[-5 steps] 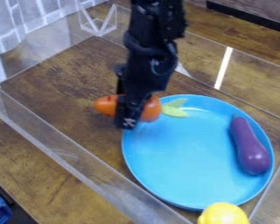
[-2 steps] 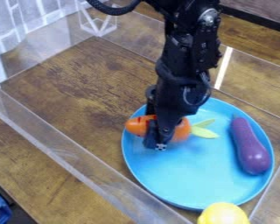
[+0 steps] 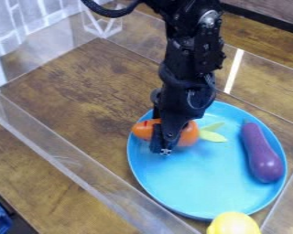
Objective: Put the carrot on the blue tray
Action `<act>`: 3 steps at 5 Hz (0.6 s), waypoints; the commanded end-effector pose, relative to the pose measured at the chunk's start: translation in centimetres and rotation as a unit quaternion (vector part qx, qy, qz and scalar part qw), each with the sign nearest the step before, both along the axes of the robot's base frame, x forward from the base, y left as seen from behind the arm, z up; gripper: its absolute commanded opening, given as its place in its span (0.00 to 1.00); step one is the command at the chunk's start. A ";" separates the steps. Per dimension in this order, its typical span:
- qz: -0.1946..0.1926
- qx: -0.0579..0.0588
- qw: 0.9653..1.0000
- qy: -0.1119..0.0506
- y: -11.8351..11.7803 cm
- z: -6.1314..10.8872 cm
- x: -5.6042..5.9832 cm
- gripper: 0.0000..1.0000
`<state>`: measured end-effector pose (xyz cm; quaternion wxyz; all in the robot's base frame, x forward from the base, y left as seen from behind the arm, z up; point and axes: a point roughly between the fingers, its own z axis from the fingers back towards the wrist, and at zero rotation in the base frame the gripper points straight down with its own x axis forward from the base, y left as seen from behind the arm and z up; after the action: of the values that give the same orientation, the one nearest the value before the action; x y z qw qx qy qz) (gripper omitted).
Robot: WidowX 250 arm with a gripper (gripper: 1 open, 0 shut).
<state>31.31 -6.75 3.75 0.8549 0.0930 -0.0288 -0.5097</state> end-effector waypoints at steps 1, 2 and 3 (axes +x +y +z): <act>0.000 -0.013 0.999 -0.029 0.8 1.0 1.2 0.00; -0.003 -0.021 0.999 -0.037 1.2 0.8 1.5 0.00; -0.014 -0.012 0.999 -0.032 0.9 1.5 1.2 0.00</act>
<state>31.70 -5.46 3.56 0.8501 0.0905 -0.0342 -0.5177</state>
